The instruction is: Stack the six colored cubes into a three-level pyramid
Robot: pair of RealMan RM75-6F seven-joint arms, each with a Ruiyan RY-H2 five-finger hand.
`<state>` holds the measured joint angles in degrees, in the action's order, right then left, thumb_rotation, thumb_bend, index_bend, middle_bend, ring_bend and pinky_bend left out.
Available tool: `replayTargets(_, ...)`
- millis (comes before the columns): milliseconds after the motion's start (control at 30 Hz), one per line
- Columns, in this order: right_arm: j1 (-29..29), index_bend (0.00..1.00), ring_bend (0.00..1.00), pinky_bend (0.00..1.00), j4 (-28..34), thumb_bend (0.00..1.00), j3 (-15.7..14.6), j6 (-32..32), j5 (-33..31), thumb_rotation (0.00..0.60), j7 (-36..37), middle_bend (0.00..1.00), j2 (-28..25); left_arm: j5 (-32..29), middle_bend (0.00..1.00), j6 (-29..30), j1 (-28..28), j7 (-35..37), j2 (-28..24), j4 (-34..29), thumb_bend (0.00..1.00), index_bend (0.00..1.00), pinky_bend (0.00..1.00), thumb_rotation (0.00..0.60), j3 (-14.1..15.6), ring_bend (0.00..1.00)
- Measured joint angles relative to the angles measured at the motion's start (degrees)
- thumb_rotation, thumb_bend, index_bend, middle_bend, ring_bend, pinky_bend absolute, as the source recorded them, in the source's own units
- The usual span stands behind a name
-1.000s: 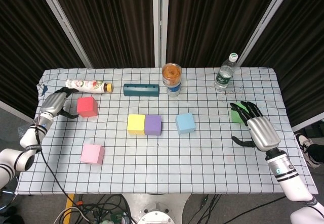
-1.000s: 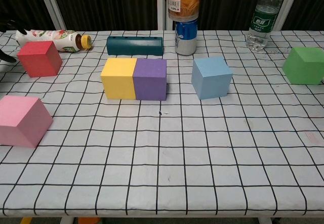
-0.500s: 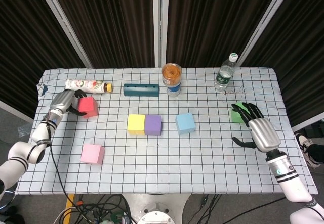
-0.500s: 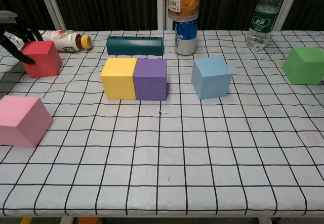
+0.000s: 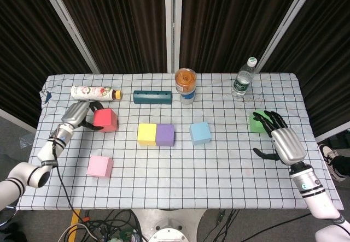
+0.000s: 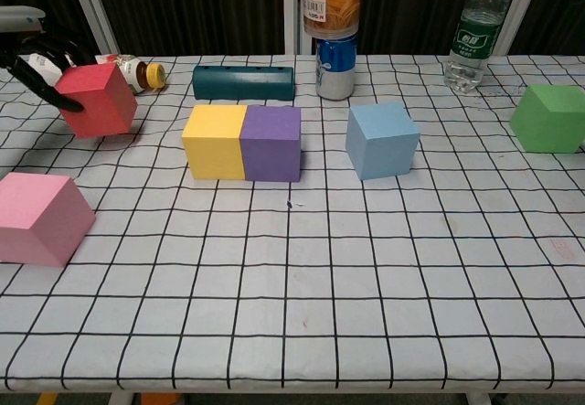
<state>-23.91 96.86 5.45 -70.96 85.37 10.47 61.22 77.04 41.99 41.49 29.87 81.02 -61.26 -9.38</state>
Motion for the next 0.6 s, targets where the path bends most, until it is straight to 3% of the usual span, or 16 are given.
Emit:
replayTargets(233,0.67,0.00,0.01,0.00,-0.89,0.15,-0.18,-0.64,0.90,0.600,1.53,0.19,-0.17,-9.85,0.48,1.68,-0.69,-16.89,-2.75,-14.19,0.12,0.44,0.23,0.600,-1.20,0.40)
replayTargets(467,1.42,0.00,0.01,0.00,-1.47,0.15,-0.43,-1.17,1.41,0.600,2.65,0.19,-0.57,-21.36,0.47,6.57,-0.32,-33.81,-2.25,-23.06,0.12,0.43,0.24,0.600,-1.61,0.40)
replayTargets(600,1.75,0.00,0.01,0.00,-1.81,0.15,-0.58,-1.42,1.79,0.600,3.33,0.19,-0.57,-25.84,0.47,9.71,0.11,-39.69,-1.10,-25.90,0.12,0.42,0.25,0.600,-1.67,0.40)
